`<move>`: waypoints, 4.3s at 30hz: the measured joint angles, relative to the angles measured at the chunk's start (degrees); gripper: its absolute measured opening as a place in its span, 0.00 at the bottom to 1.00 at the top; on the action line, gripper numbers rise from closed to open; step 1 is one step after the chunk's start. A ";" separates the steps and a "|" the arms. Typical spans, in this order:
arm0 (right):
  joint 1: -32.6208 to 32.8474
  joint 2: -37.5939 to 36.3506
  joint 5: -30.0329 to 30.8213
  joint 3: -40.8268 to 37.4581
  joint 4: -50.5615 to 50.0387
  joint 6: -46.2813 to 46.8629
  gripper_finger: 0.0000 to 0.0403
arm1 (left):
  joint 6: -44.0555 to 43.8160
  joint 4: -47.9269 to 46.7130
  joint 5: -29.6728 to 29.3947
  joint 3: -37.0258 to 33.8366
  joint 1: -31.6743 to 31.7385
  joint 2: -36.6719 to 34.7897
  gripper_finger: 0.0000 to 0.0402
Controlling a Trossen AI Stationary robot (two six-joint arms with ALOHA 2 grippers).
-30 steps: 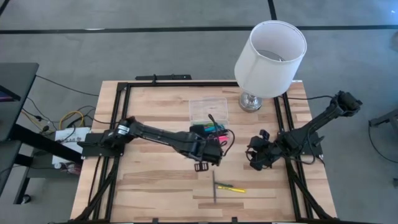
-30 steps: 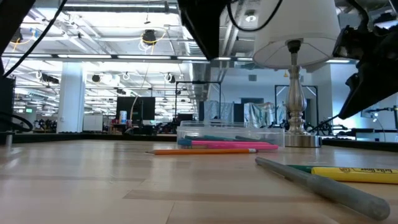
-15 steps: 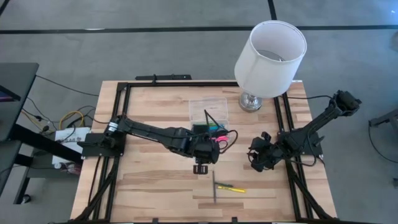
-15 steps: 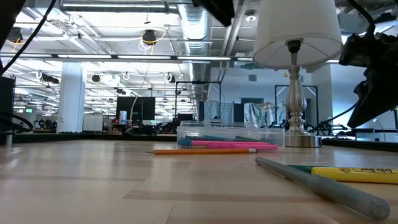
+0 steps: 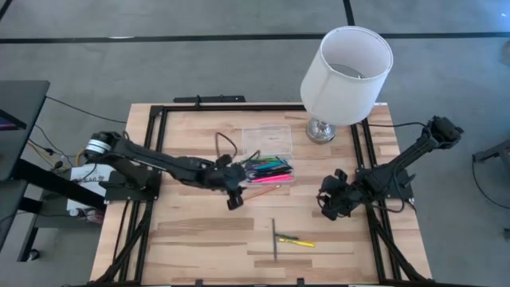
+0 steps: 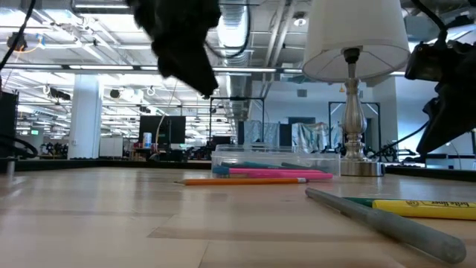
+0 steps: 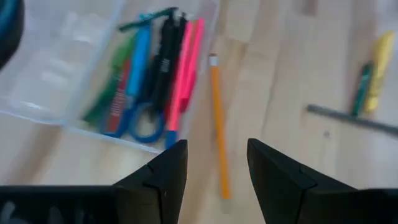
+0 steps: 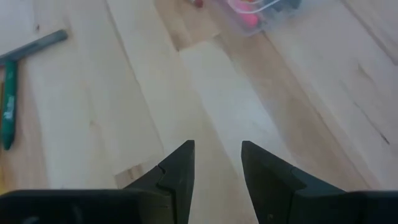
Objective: Pick & place school supplies into a supply box
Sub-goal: Put the yellow pencil into the transparent supply box
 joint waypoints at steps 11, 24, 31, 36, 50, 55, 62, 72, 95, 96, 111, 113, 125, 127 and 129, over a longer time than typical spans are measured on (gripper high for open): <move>-3.55 0.00 -1.65 0.00 2.68 -0.48 0.31 | 2.01 15.29 2.27 -10.22 -0.53 4.71 0.40; -4.71 0.00 -3.40 0.00 2.35 -2.54 0.31 | 0.56 18.75 4.10 -10.26 -1.05 13.93 0.40; -4.73 0.00 -3.57 0.00 2.33 -4.36 0.31 | -1.03 18.11 5.78 -10.18 -0.75 14.56 0.40; -4.76 0.00 -3.53 0.00 2.45 -4.53 0.31 | -4.41 22.03 7.13 -9.89 -2.69 17.67 0.40; -4.76 0.02 -3.55 0.02 2.74 -4.49 0.31 | 1.31 25.04 13.32 -7.70 -5.14 21.86 0.19; -4.76 0.00 -3.59 0.04 2.93 -4.12 0.31 | 2.25 23.11 13.78 -7.63 -5.25 21.75 0.12; -4.76 0.00 -3.70 0.04 3.01 -4.07 0.31 | 4.31 21.33 14.51 -7.55 -5.48 21.49 0.04; -4.71 0.00 -4.11 0.04 3.16 -3.96 0.31 | -4.25 21.31 10.41 -7.53 -5.82 21.14 0.01; -4.71 0.00 -5.03 0.04 4.75 -3.96 0.31 | -3.65 22.31 -0.37 -0.37 -6.94 21.29 0.01; -4.71 0.00 -5.16 0.04 5.09 -3.98 0.31 | -3.00 22.59 -0.41 0.14 -6.95 21.27 0.01; -4.71 0.00 -4.86 0.04 6.77 -4.05 0.31 | 0.67 19.18 -0.03 0.27 -6.79 21.44 0.21; -4.74 0.00 -4.80 0.04 6.77 -4.07 0.31 | 0.67 19.13 -0.07 0.27 -6.69 21.44 0.28; -4.76 0.02 -3.16 0.04 6.82 -4.12 0.31 | 3.12 20.40 4.16 2.23 -3.97 25.87 0.48; -4.76 0.02 -3.16 0.04 6.83 -4.10 0.31 | 3.18 20.49 3.70 4.08 -3.89 27.13 0.48; -4.76 0.02 -3.16 0.04 6.85 -4.09 0.31 | 4.46 19.91 2.60 5.91 -3.79 27.99 0.48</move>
